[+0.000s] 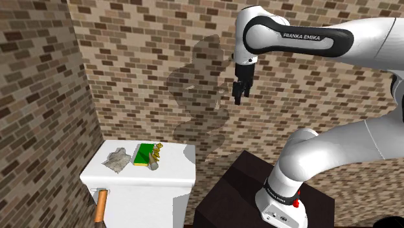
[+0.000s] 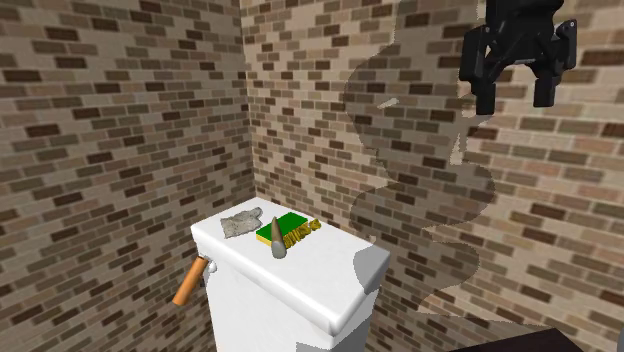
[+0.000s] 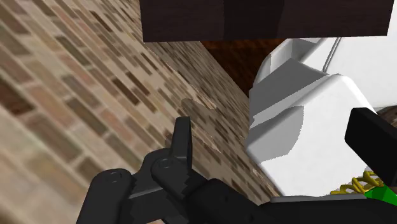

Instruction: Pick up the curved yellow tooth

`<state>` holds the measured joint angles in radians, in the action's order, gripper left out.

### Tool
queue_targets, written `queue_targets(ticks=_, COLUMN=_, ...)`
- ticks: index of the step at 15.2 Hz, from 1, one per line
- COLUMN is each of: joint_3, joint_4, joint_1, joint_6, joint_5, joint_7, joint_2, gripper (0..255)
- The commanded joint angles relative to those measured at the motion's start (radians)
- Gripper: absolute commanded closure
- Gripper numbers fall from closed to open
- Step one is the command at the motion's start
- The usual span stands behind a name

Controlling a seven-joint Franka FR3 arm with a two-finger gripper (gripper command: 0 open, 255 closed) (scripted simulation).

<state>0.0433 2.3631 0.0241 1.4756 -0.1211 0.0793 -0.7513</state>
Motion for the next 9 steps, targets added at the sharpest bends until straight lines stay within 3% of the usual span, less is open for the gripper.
queue_targets(ticks=1, joint_3=0.0, joint_4=0.0, joint_1=0.0, joint_6=0.0, joint_5=0.0, joint_7=0.0, joint_2=0.0, gripper=0)
queue_targets(ticks=9, joint_3=-0.17, joint_4=0.167, joint_1=-0.037, joint_6=0.262, joint_5=0.096, joint_7=-0.255, joint_2=0.001, gripper=0)
